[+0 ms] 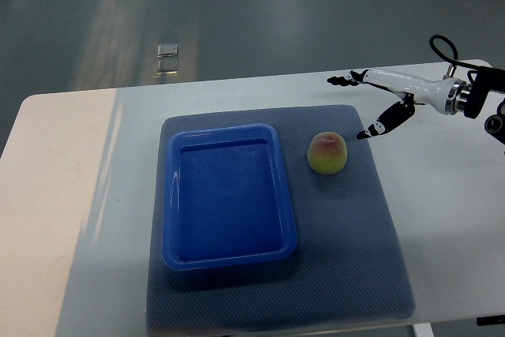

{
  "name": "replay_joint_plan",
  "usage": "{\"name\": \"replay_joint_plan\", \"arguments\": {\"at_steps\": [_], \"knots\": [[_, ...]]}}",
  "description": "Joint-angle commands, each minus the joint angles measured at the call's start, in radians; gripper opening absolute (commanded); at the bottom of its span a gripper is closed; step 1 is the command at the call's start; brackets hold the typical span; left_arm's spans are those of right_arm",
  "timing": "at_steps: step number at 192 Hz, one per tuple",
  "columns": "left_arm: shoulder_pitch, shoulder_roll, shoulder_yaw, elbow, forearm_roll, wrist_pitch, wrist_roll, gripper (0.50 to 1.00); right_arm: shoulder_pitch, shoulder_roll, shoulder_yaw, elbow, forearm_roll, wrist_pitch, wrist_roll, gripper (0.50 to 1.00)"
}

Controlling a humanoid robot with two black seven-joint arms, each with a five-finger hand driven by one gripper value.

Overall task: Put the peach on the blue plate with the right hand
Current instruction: 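Reach the right hand toward the peach beside the blue tray, then close the right hand's fingers around the peach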

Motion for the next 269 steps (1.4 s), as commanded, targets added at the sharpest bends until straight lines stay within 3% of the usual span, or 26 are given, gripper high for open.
{"name": "replay_joint_plan", "arguments": {"at_steps": [1, 92, 269], "knots": [[0.0, 0.0, 0.0, 0.0, 0.0, 0.0, 0.0, 1.0, 0.055, 0.0, -0.095, 0.0, -0.017, -0.004, 0.0, 0.944], [-0.001, 0.0, 0.003, -0.002, 0.0, 0.0, 0.0, 1.0, 0.119, 0.031, -0.264, -0.04, -0.057, -0.012, -0.024, 0.944], [-0.001, 0.0, 0.003, -0.002, 0.0, 0.0, 0.0, 1.0, 0.142, 0.143, -0.345, -0.128, -0.079, -0.033, -0.031, 0.928]]}}
